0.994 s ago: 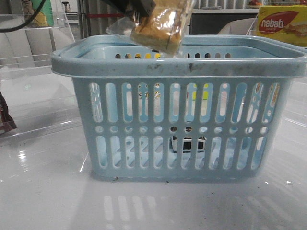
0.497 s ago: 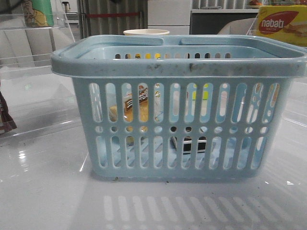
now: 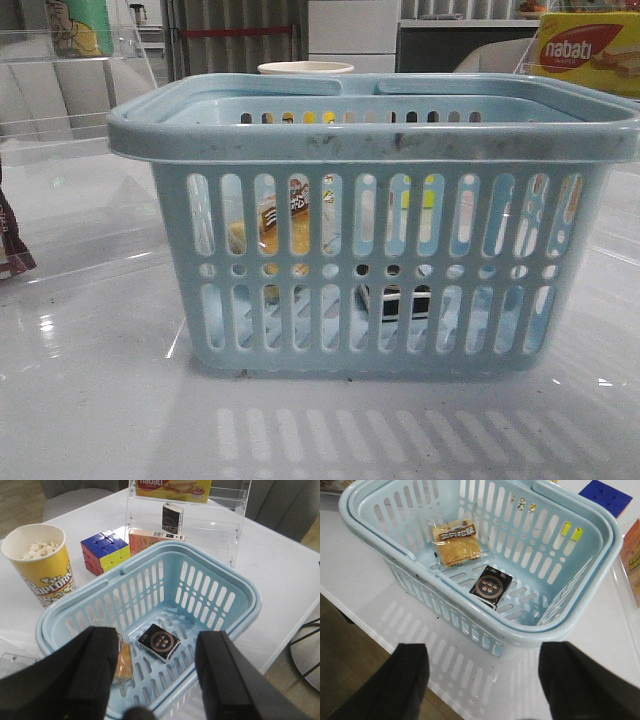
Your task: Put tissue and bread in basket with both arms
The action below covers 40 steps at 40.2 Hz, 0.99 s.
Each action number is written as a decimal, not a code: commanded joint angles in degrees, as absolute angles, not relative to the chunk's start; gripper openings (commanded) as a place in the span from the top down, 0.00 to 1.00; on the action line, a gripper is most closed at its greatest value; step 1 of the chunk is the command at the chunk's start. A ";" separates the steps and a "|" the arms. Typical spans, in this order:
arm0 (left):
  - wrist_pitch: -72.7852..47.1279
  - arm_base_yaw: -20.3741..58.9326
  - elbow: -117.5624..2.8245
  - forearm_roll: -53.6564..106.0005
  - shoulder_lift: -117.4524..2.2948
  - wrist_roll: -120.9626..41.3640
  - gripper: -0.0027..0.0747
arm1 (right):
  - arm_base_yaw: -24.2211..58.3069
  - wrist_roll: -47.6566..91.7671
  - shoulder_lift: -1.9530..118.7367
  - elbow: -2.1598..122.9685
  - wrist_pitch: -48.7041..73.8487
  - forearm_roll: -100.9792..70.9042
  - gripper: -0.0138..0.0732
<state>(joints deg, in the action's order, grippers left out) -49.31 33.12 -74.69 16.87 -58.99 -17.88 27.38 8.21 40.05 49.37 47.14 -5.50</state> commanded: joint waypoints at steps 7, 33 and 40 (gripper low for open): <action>-45.85 33.22 -61.87 17.75 -46.41 -17.87 0.42 | 27.39 8.86 39.95 50.91 43.36 -5.29 0.19; -41.53 33.22 -43.33 6.15 -33.87 -8.77 0.52 | 27.39 8.86 39.95 50.91 43.37 -5.29 0.19; -41.53 33.22 -43.20 6.15 -33.87 -8.77 0.60 | 27.39 8.86 39.95 50.91 43.42 -5.29 0.21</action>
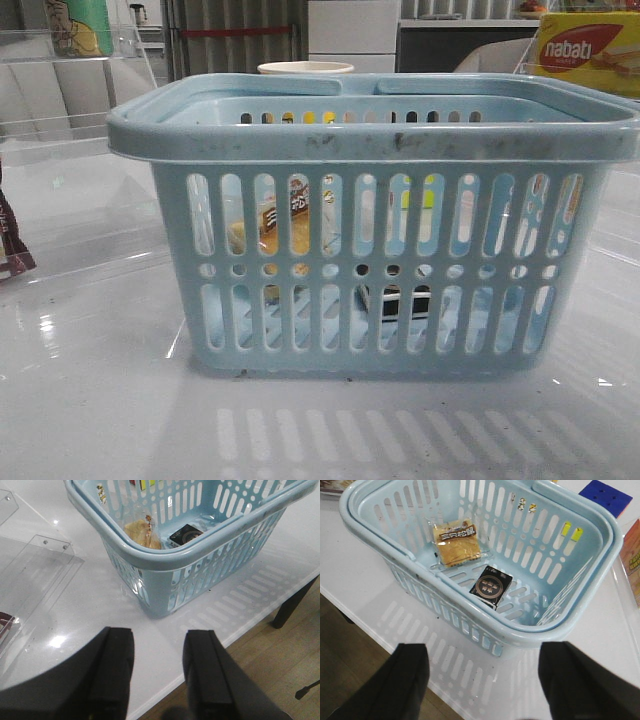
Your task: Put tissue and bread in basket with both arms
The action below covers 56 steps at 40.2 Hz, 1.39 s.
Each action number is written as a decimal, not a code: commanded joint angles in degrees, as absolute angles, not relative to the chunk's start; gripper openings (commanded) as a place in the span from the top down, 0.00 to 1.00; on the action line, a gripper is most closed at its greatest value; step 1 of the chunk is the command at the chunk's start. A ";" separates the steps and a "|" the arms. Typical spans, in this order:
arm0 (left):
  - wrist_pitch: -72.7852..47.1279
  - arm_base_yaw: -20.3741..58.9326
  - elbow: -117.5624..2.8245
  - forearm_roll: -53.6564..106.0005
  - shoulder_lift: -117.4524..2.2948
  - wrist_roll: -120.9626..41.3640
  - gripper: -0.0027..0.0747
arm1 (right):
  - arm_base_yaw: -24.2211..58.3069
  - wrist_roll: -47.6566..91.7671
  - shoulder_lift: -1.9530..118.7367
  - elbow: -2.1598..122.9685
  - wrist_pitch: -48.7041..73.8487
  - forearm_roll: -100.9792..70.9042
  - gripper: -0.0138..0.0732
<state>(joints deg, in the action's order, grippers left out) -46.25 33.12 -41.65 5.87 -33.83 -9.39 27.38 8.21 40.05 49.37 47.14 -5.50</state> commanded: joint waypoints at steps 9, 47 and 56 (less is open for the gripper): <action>-41.53 33.22 -43.19 4.89 -33.87 -8.77 0.72 | 27.39 8.86 39.95 50.91 43.42 -5.34 0.51; -41.48 33.22 -43.19 0.70 -33.87 -8.77 0.85 | 27.39 8.86 39.95 50.91 43.75 -5.34 0.81; -41.04 33.22 -42.44 0.70 -31.90 -8.77 0.85 | 27.39 8.86 39.95 50.91 43.75 -5.34 0.81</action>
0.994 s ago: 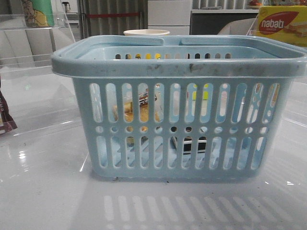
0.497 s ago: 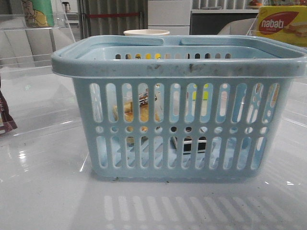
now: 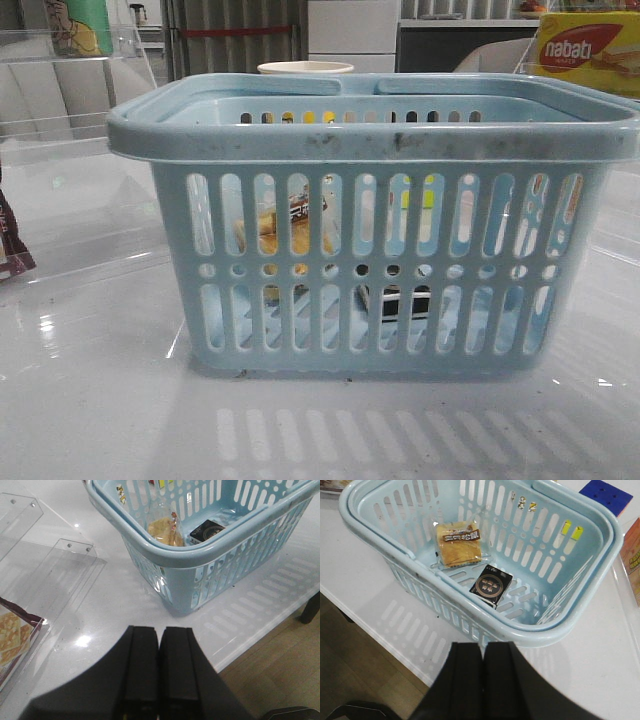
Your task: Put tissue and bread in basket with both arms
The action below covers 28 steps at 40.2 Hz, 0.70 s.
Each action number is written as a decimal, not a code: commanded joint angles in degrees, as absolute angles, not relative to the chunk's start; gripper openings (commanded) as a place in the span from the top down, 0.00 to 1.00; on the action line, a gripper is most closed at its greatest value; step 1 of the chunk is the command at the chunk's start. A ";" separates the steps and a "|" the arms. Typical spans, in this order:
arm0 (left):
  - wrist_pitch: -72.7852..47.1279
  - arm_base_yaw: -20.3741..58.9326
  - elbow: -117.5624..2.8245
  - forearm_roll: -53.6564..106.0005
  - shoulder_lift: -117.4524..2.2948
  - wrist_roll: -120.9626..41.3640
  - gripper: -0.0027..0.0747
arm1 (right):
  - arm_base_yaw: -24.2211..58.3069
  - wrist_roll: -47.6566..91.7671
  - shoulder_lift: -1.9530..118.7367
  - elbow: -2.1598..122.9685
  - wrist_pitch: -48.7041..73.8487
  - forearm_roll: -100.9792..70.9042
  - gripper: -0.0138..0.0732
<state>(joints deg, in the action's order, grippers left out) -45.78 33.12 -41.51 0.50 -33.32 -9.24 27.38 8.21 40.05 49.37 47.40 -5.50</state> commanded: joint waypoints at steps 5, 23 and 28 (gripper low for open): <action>-38.58 30.68 -39.70 -1.33 -26.67 -8.87 0.85 | 27.39 8.86 39.95 50.91 43.81 -5.34 0.81; -11.39 9.16 -8.71 1.85 -1.19 -8.65 0.85 | 27.39 8.86 39.95 50.91 43.81 -5.34 0.81; -6.19 6.05 -3.88 4.87 1.41 -8.65 0.85 | 27.39 8.86 39.95 50.91 43.81 -5.34 0.81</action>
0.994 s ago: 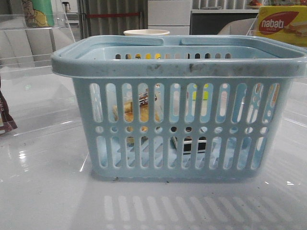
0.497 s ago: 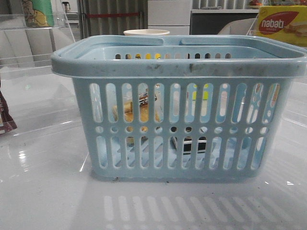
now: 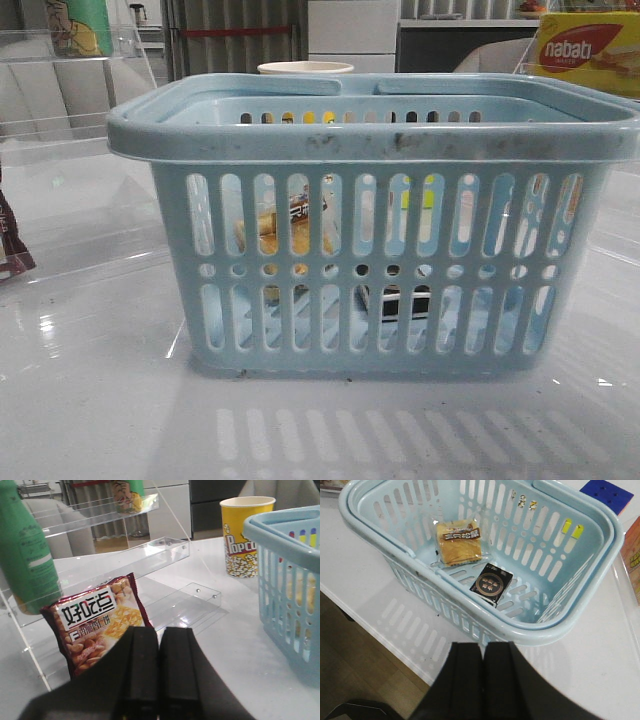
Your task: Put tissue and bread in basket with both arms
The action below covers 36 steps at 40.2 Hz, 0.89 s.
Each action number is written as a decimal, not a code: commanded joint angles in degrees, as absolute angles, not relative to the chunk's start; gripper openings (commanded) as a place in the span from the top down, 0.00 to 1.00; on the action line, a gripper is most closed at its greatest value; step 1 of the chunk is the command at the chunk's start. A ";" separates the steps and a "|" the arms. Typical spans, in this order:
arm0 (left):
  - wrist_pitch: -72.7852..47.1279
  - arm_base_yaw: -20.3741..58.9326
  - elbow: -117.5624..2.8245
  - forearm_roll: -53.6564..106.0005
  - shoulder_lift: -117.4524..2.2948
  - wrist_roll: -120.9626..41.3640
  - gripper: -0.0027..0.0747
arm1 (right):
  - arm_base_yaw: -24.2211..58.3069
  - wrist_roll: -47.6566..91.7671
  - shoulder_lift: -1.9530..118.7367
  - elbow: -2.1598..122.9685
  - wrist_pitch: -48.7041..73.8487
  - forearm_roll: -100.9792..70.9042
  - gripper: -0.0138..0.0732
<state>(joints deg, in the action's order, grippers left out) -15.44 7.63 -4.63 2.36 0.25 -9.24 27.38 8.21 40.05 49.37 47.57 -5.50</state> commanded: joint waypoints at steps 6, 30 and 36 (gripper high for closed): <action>-0.70 4.62 -0.59 5.29 1.37 -8.65 0.85 | 27.39 8.86 39.95 50.91 43.86 -5.34 0.81; 3.52 3.46 0.68 7.22 1.37 -8.65 0.85 | 27.39 8.86 39.95 50.91 43.87 -5.34 0.81; 3.52 1.93 0.68 8.54 1.37 -8.65 0.85 | 27.39 8.86 39.95 50.91 43.87 -5.34 0.81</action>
